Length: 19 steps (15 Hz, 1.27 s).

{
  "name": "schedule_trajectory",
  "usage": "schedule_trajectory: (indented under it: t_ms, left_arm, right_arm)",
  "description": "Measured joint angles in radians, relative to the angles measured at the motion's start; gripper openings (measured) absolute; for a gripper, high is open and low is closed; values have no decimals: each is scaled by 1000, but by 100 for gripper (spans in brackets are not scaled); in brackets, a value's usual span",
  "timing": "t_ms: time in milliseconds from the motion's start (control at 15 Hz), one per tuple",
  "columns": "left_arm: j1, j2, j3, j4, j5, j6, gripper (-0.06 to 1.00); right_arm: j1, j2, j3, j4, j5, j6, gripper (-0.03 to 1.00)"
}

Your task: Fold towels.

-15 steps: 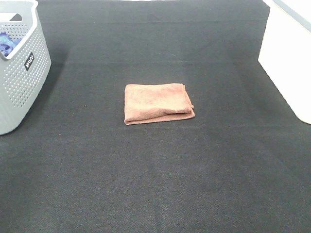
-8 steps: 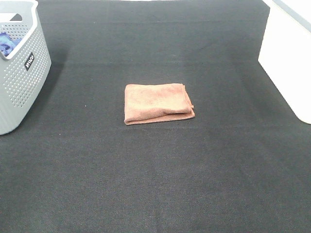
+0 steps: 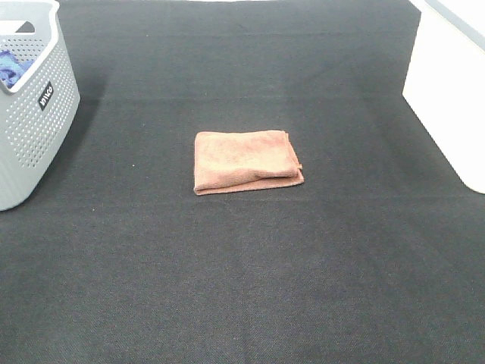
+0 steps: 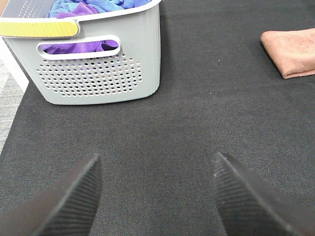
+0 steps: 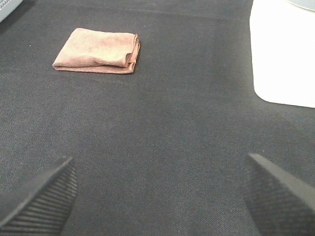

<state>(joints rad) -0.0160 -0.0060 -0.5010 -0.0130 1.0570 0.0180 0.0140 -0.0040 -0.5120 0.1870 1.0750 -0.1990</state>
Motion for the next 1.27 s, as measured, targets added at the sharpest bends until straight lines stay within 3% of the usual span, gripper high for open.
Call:
schedule_trajectory:
  t_ms: [600, 1267]
  left_arm:
    - [0, 0, 0, 0, 0, 0, 63]
    - [0, 0, 0, 0, 0, 0, 63]
  right_arm:
    - [0, 0, 0, 0, 0, 3, 85]
    - [0, 0, 3, -31, -4, 80, 85]
